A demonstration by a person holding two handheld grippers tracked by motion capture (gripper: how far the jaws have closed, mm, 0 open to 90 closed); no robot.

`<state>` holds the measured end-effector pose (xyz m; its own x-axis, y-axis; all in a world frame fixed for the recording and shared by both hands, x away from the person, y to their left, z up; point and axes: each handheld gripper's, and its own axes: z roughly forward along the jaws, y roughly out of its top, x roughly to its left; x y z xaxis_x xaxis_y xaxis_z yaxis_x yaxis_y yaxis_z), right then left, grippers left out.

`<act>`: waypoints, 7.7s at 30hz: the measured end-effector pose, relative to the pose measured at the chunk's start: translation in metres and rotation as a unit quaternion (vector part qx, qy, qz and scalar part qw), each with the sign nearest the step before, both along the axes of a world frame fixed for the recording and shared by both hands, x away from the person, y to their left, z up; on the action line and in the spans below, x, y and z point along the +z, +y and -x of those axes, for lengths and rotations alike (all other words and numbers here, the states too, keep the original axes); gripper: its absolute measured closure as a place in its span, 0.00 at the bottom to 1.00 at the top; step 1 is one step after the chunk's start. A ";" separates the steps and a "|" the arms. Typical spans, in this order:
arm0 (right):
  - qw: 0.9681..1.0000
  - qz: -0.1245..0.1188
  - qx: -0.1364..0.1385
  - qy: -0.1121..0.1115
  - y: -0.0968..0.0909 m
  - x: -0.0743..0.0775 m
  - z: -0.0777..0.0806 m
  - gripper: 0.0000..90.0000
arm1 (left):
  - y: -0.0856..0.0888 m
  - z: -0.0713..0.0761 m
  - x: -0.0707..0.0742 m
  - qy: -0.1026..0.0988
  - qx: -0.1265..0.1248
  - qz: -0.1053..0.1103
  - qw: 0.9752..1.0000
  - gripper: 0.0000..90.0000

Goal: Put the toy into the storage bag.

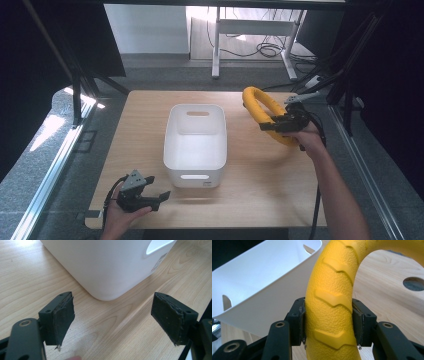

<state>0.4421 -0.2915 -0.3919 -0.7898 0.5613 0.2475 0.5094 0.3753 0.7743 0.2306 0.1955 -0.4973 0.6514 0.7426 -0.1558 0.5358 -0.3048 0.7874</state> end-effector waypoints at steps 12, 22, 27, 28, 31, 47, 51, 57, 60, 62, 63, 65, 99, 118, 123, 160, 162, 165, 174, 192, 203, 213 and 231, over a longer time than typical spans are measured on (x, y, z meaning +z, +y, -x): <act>0.998 -0.052 0.005 -0.031 -0.005 0.021 0.013 0.58 | 0.000 0.000 0.000 0.000 0.001 0.000 1.000 0.21; 0.996 -0.079 0.009 -0.036 -0.004 0.027 0.019 0.58 | -0.001 0.000 0.000 0.001 -0.001 -0.001 1.000 0.21; 0.995 -0.087 0.014 -0.036 -0.002 0.027 0.020 0.58 | -0.001 0.000 -0.001 0.001 -0.001 -0.001 1.000 0.21; 0.995 -0.087 0.014 -0.036 -0.002 0.027 0.020 0.58 | -0.002 0.000 -0.001 0.001 -0.002 -0.001 1.000 0.21; 0.995 -0.091 0.016 -0.035 -0.001 0.027 0.021 0.58 | -0.002 0.000 -0.001 0.002 -0.002 -0.001 1.000 0.21; 0.992 -0.119 0.018 -0.048 -0.002 0.037 0.028 0.58 | -0.002 0.000 -0.001 0.001 -0.003 -0.002 1.000 0.21; 0.991 -0.123 0.019 -0.058 0.000 0.040 0.034 0.58 | -0.003 0.000 -0.001 0.002 -0.004 -0.003 1.000 0.21; 0.989 -0.132 0.029 -0.065 0.005 0.047 0.040 0.58 | -0.003 0.000 -0.001 0.002 -0.005 -0.003 1.000 0.21; 0.988 -0.135 0.035 -0.068 0.010 0.049 0.042 0.58 | -0.002 0.000 -0.001 0.001 -0.003 -0.001 1.000 0.21; 0.988 -0.135 0.038 -0.069 0.012 0.050 0.043 0.58 | -0.002 0.000 -0.001 0.001 -0.002 -0.001 1.000 0.21; 0.988 -0.135 0.038 -0.069 0.012 0.050 0.043 0.58 | -0.002 0.000 -0.001 0.000 -0.002 -0.001 1.000 0.21; 0.987 -0.140 0.043 -0.070 0.015 0.053 0.045 0.58 | -0.002 0.000 -0.001 0.000 -0.003 -0.001 1.000 0.21; 0.978 -0.158 0.096 -0.102 0.049 0.078 0.068 0.58 | -0.002 0.000 -0.001 0.000 -0.004 -0.003 1.000 0.21; 0.972 -0.171 0.120 -0.110 0.065 0.084 0.077 0.58 | -0.003 -0.001 -0.001 0.004 -0.003 -0.005 1.000 0.21; 0.971 -0.172 0.122 -0.109 0.068 0.084 0.078 0.58 | -0.003 0.000 -0.001 0.004 -0.002 -0.005 1.000 0.21; 0.957 -0.192 0.182 -0.122 0.107 0.098 0.102 0.58 | -0.005 0.000 -0.001 0.004 -0.005 -0.004 1.000 0.21; 0.955 -0.193 0.187 -0.122 0.109 0.100 0.103 0.58 | -0.004 0.000 -0.001 0.004 -0.005 -0.004 1.000 0.21; 0.955 -0.196 0.189 -0.122 0.111 0.101 0.104 0.58 | -0.004 0.000 -0.001 0.004 -0.005 -0.004 1.000 0.21; 0.950 -0.201 0.209 -0.120 0.126 0.102 0.107 0.58 | -0.004 0.000 -0.001 0.004 -0.004 -0.004 1.000 0.21; 0.944 -0.204 0.236 -0.110 0.150 0.096 0.110 0.58 | -0.003 0.000 0.000 0.003 -0.002 0.000 1.000 0.21; 0.942 -0.203 0.247 -0.104 0.159 0.091 0.111 0.58 | -0.005 0.000 -0.001 0.004 -0.004 -0.002 1.000 0.21; 0.943 -0.200 0.249 -0.091 0.164 0.081 0.110 0.58 | -0.004 0.000 -0.001 0.004 -0.004 -0.002 1.000 0.21; 0.944 -0.191 0.256 -0.076 0.169 0.067 0.108 0.58 | -0.005 0.000 -0.002 0.006 -0.004 -0.002 1.000 0.21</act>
